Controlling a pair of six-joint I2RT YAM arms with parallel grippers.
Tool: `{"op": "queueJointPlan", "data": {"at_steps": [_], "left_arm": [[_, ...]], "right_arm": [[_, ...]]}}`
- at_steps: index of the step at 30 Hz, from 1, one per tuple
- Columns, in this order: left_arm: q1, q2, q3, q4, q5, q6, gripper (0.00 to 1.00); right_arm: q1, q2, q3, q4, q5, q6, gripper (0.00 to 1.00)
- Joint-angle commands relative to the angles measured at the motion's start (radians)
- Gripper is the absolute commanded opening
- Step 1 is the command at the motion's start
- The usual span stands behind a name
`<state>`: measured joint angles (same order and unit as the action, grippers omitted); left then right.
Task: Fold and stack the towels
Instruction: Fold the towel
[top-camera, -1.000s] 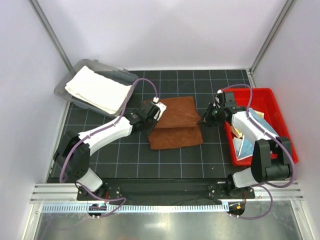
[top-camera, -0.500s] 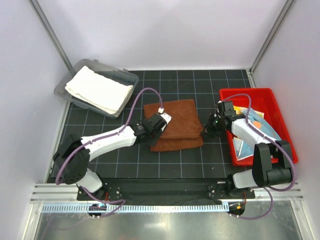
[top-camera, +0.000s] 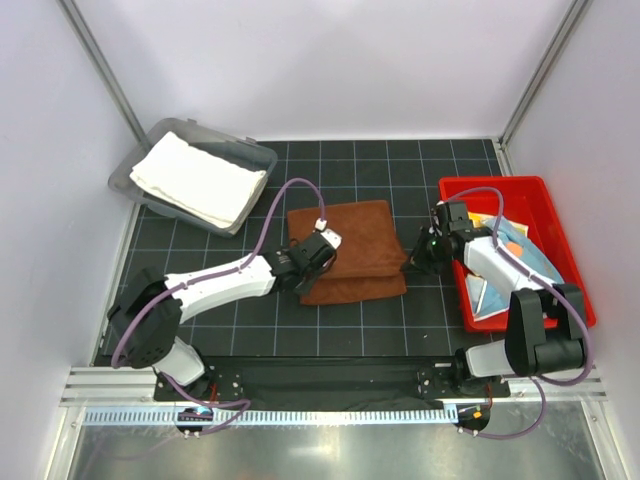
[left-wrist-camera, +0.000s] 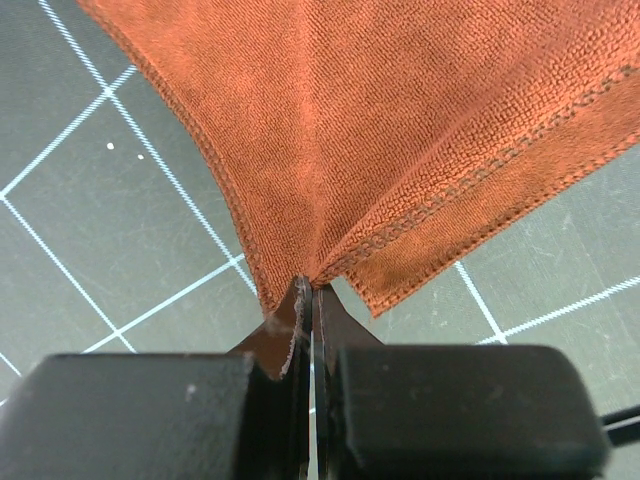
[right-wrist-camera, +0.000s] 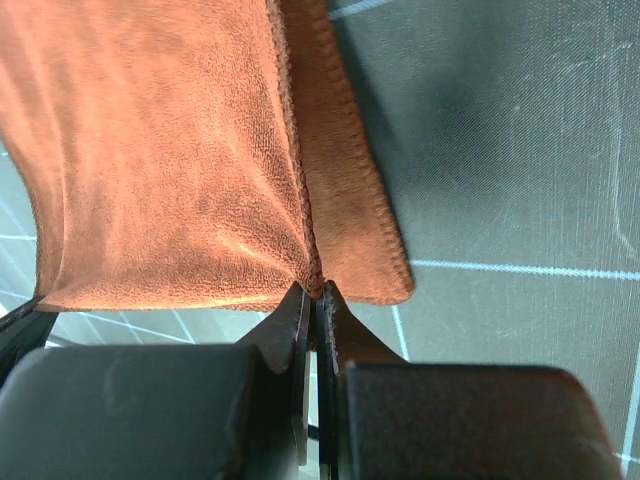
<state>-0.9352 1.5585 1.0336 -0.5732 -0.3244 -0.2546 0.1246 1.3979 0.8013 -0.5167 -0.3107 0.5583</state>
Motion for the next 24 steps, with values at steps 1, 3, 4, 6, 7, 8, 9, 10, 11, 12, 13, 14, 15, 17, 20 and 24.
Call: {"op": "queueJointPlan", "data": {"at_steps": [1, 3, 4, 6, 7, 8, 9, 10, 11, 12, 13, 14, 15, 17, 20, 24], "left_arm": [[-0.008, -0.058, 0.028, -0.039, -0.027, -0.02, 0.0], [-0.023, -0.037, 0.016, -0.045, -0.024, -0.041, 0.0], [-0.028, -0.032, 0.014, -0.045, -0.009, -0.058, 0.0], [-0.057, -0.026, 0.005, -0.033, -0.002, -0.069, 0.0], [-0.065, -0.02, 0.003, -0.031, -0.004, -0.072, 0.0], [-0.076, -0.008, -0.001, -0.033, -0.014, -0.072, 0.0], [-0.077, 0.001, -0.004, -0.034, -0.019, -0.072, 0.0], [-0.079, 0.009, -0.007, -0.037, -0.024, -0.074, 0.0], [-0.079, 0.015, -0.012, -0.039, -0.025, -0.075, 0.0], [-0.079, 0.027, -0.02, -0.039, -0.028, -0.078, 0.0], [-0.079, 0.031, -0.026, -0.039, -0.024, -0.08, 0.0], [-0.079, 0.034, -0.027, -0.045, -0.022, -0.081, 0.0], [-0.082, 0.034, -0.029, -0.05, -0.025, -0.093, 0.07], [-0.083, 0.025, -0.03, -0.074, -0.03, -0.103, 0.43], [-0.083, -0.02, -0.018, -0.118, -0.067, -0.136, 0.49], [-0.071, -0.089, 0.011, -0.152, -0.082, -0.231, 0.62]], "right_arm": [[-0.002, -0.082, 0.006, -0.028, -0.004, 0.02, 0.01], [0.0, -0.094, -0.072, 0.03, -0.04, 0.046, 0.01], [0.0, -0.102, -0.098, 0.058, -0.053, 0.064, 0.01], [0.001, -0.099, -0.132, 0.075, -0.056, 0.063, 0.01], [0.0, -0.099, -0.139, 0.078, -0.057, 0.061, 0.01], [0.001, -0.1, -0.148, 0.081, -0.054, 0.06, 0.01], [0.001, -0.102, -0.149, 0.083, -0.054, 0.06, 0.01], [0.001, -0.102, -0.151, 0.081, -0.054, 0.06, 0.01], [0.001, -0.099, -0.154, 0.084, -0.053, 0.06, 0.01], [0.001, -0.096, -0.157, 0.084, -0.056, 0.06, 0.06], [0.001, -0.093, -0.159, 0.084, -0.054, 0.06, 0.1], [0.0, -0.085, -0.159, 0.081, -0.054, 0.061, 0.13], [0.0, -0.083, -0.159, 0.078, -0.054, 0.061, 0.18], [0.0, -0.088, -0.148, 0.054, -0.042, 0.063, 0.28], [0.001, -0.114, -0.131, 0.006, 0.001, 0.06, 0.34], [0.001, -0.135, -0.088, -0.037, 0.061, 0.06, 0.38]]}}
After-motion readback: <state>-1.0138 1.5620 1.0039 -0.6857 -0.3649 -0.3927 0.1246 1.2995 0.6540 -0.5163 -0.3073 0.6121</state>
